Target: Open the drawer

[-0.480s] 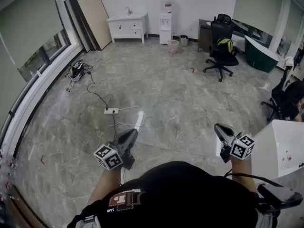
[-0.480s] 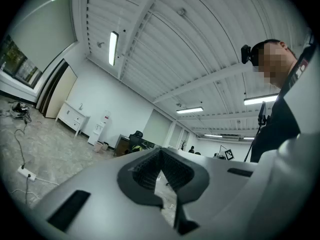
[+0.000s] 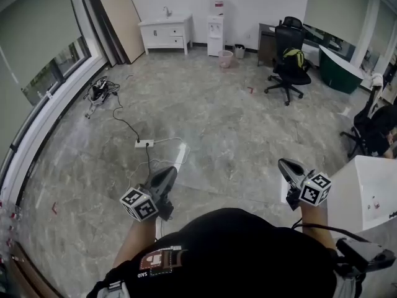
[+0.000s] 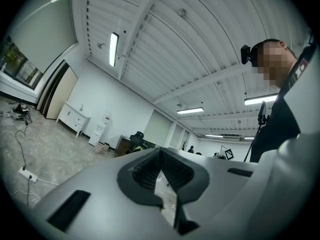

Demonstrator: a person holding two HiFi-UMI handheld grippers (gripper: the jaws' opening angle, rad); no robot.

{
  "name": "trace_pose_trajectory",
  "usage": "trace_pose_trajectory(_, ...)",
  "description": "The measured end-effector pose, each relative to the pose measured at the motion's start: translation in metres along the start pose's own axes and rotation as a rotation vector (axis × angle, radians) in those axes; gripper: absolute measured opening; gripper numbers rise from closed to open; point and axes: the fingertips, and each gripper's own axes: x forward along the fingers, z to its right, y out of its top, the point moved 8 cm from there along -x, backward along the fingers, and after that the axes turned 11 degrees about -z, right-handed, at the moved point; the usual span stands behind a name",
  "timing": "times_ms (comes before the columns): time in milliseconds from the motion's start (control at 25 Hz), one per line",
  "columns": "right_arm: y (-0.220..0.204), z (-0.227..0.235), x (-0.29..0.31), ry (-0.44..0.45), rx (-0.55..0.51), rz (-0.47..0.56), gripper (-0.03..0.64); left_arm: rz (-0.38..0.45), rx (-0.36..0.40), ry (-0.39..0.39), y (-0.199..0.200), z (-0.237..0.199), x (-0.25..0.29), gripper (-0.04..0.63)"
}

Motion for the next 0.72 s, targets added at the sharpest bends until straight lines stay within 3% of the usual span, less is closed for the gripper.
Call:
trace_pose_trajectory(440,0.007,-0.006,0.017,0.000,0.043,0.014,-0.003,-0.008,-0.001,-0.002,0.007,-0.014,-0.011,0.000)
trace_pose_trajectory(720,0.014,-0.030,0.053,0.003,0.046,0.020,-0.003,-0.010,-0.016,-0.002,0.016,-0.045,-0.044,0.000)
